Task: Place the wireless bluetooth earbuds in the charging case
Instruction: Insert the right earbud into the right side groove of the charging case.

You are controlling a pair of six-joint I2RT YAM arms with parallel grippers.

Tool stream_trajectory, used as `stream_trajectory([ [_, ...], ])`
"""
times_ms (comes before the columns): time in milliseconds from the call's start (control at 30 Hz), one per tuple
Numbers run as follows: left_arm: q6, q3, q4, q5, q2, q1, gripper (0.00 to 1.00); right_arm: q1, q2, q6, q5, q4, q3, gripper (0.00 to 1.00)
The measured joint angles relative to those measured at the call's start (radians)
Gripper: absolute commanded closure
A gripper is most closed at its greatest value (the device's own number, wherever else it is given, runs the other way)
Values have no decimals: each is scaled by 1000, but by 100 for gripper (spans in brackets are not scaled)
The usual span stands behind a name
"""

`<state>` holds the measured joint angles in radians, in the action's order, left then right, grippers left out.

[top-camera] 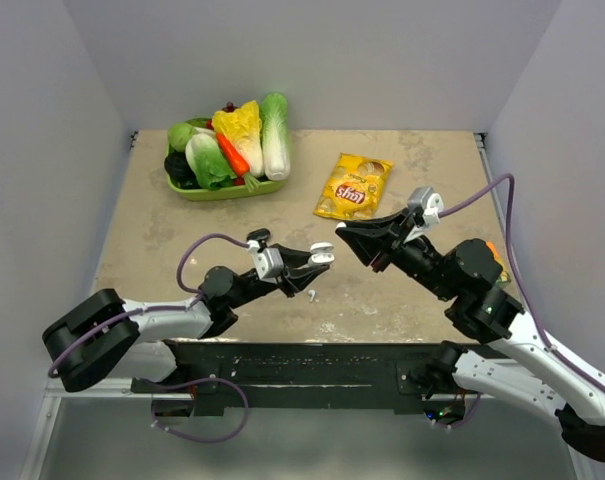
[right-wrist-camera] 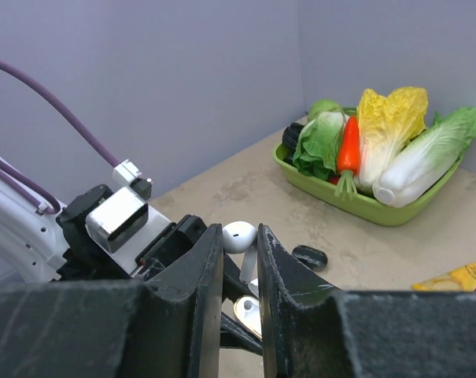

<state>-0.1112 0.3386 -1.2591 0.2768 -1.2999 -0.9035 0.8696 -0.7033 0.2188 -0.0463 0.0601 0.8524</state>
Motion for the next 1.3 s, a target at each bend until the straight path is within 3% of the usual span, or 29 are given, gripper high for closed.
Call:
stream_trajectory([
  [433, -1, 121, -11, 130, 92, 51, 100, 0, 21, -3, -29, -2, 42, 100],
  [800, -1, 125, -18, 89, 189, 85, 100, 0, 32, 2, -55, 6, 73, 100],
  [1300, -79, 124, -18, 113, 123, 85, 100, 2, -44, 8, -76, 174, 50, 100],
])
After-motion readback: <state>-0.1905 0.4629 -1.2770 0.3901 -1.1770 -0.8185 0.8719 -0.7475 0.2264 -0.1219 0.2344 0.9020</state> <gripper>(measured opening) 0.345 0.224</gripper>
